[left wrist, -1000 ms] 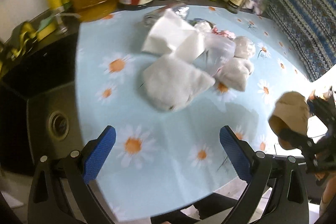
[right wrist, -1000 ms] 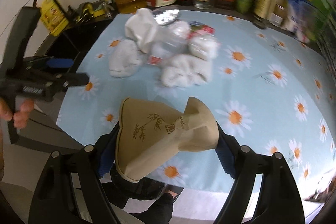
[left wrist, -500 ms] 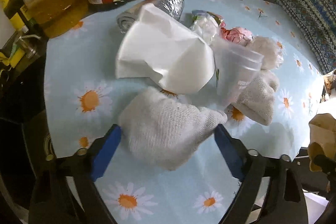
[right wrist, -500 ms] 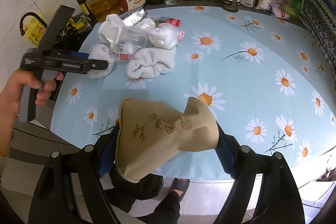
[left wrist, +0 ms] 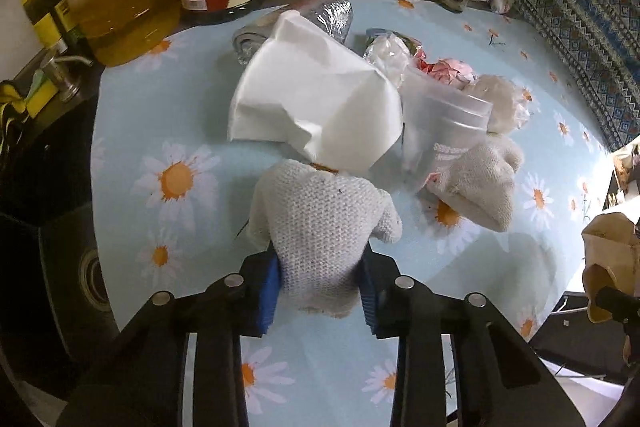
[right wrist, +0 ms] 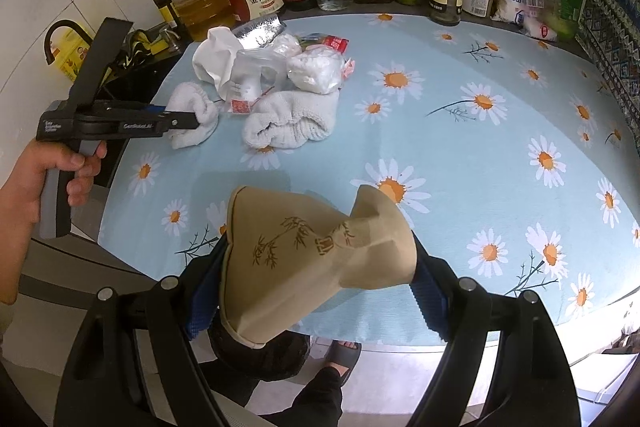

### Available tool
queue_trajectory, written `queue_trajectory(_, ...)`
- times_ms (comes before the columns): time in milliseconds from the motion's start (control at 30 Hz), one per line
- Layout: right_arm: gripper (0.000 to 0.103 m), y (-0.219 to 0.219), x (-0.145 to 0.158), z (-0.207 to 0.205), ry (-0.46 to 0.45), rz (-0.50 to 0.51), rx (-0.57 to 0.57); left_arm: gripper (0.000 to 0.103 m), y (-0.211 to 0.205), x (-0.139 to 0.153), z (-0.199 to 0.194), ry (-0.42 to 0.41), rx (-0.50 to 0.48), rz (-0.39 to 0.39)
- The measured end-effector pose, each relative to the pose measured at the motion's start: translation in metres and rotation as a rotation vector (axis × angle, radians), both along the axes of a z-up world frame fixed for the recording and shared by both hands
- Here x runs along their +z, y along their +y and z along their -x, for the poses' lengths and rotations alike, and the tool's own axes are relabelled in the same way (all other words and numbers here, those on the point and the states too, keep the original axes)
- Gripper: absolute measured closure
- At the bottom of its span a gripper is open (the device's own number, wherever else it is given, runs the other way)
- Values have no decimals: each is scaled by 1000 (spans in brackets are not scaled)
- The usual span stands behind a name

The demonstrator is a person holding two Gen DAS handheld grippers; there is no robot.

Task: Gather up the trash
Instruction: 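Grasp the white knit cloth with the left gripper while the right holds the cone, then carry the cloth and cone down over the black-bagged bin with both tools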

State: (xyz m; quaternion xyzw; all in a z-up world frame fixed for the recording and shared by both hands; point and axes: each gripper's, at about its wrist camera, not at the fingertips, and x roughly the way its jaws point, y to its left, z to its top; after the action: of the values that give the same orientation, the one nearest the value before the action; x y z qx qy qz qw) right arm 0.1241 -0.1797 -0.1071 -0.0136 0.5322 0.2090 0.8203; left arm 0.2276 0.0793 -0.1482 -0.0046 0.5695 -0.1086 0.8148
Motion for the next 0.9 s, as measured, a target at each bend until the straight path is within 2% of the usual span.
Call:
queue_trajectory(233, 23, 0, 5, 3, -13, -12, 23, 72, -1, 17, 25, -35, 23, 29)
queue_trajectory(467, 23, 10, 8, 11, -17, -38, 83, 72, -6, 31, 73, -67, 33, 70)
queue_trajectory(900, 23, 51, 1, 44, -5, -67, 261, 72, -5, 28, 169, -61, 112, 119)
